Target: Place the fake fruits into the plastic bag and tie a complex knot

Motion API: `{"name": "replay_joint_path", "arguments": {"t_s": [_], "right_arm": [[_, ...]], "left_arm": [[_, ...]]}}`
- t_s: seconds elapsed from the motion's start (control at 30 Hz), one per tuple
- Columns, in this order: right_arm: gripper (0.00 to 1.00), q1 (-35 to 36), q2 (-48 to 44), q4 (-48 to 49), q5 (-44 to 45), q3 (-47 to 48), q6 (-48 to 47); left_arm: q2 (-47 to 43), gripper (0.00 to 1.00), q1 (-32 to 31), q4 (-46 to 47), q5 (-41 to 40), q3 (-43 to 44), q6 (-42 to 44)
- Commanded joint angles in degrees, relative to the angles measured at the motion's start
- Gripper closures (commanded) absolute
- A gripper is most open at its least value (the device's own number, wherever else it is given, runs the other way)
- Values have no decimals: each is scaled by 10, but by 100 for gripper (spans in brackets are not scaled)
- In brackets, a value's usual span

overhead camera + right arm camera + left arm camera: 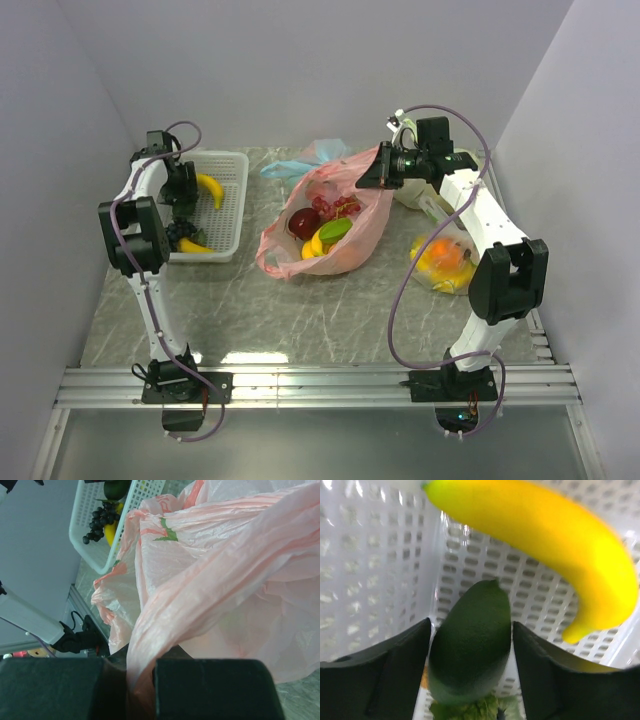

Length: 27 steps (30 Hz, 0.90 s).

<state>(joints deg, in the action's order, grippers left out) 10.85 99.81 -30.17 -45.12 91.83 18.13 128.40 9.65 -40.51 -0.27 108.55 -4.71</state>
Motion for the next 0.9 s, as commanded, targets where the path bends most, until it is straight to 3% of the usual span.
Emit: {"name": "replay_joint_path", "arguments": {"t_s": [0.0,0.07,0.2,0.3,0.4,0.47,0.67,0.87], "right_arm": [[100,-6,-7,-2,-1,17,-11],[100,-7,-8,-1,-4,12,-12],[100,-7,-12,5,-6,6,-9],[100,-7,-14,8,-8,2,-7],[100,-7,-15,9,-8,0,-6],[100,-7,-15,8,-9,-1,-7],[100,-7,-21,9,-7,-2,-9],[100,-7,-24,29,-12,-8,7]], "left_arm": [[-15,28,-2,-47,4,21,26],[-18,23,-2,-60,4,18,35],[-33,23,-2,-68,4,-13,41],[-42,30,-2,-46,4,-34,41],[-39,46,-2,-35,29,-17,67],[-51,52,-2,-13,47,-12,68],[-154,62,-31,22,295,18,111],[-245,55,-144,52,501,-32,209]]}}
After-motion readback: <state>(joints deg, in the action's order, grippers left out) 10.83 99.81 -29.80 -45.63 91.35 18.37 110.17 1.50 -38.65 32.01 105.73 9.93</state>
